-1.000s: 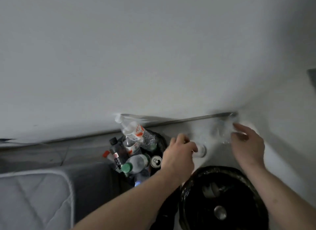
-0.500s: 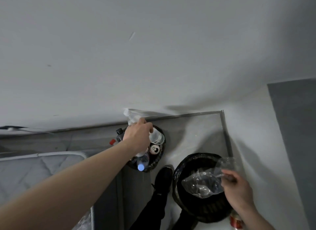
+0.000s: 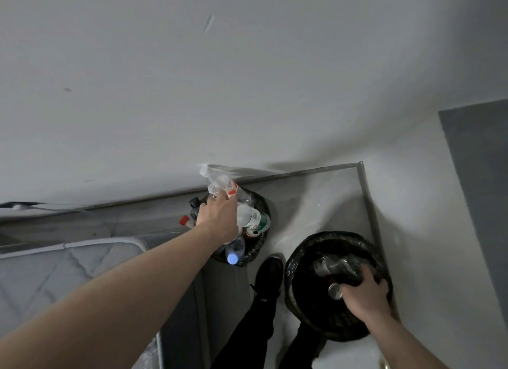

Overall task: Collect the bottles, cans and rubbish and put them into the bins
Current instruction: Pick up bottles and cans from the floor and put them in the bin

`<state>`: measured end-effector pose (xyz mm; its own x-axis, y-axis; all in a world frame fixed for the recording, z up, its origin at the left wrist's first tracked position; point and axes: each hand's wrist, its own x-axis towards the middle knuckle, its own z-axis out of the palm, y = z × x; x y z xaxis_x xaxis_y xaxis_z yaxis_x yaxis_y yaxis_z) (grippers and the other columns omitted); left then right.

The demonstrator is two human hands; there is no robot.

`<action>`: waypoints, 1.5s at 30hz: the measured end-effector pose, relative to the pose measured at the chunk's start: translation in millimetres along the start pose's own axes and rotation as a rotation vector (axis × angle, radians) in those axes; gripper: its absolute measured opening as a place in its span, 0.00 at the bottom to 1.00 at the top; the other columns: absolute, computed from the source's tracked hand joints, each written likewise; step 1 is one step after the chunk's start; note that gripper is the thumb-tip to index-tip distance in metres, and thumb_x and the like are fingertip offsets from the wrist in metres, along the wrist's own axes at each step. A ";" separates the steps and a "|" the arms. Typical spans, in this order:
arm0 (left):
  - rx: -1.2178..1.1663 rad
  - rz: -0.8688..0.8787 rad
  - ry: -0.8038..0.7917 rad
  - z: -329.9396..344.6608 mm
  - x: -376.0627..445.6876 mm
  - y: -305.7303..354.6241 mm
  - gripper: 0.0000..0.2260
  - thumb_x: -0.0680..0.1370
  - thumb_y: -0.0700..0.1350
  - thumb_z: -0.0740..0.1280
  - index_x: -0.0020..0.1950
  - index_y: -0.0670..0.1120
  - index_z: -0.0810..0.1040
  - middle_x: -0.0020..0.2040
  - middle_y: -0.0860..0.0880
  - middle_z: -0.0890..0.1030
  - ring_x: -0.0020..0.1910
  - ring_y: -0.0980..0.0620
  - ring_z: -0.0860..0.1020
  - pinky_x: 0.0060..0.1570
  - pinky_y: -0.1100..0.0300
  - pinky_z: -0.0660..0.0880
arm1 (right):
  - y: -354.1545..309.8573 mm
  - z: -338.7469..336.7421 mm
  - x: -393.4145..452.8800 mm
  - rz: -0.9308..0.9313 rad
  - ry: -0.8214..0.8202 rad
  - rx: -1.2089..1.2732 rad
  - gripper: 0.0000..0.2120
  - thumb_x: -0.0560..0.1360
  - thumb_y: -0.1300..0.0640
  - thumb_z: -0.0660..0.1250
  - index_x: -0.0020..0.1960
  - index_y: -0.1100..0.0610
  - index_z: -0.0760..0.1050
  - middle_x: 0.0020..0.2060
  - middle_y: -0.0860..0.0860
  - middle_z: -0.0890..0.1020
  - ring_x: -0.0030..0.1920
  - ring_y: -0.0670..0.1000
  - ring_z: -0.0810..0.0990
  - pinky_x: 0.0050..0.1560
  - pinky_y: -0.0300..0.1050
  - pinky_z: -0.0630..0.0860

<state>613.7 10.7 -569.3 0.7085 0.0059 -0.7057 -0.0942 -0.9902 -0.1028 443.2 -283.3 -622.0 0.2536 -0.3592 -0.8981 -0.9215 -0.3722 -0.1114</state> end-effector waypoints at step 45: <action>-0.354 0.505 0.256 -85.7 -120.9 78.2 0.19 0.67 0.42 0.64 0.58 0.50 0.76 0.67 0.46 0.72 0.63 0.38 0.72 0.60 0.43 0.73 | -27.8 -79.3 -152.4 -0.474 0.163 0.121 0.30 0.79 0.61 0.62 0.78 0.47 0.60 0.75 0.43 0.62 0.75 0.45 0.63 0.74 0.37 0.59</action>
<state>580.6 -79.3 -431.9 0.7853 -0.4608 -0.4136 -0.2540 -0.8489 0.4635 453.5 -286.1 -448.3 0.6855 -0.3077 -0.6598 -0.7190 -0.4284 -0.5473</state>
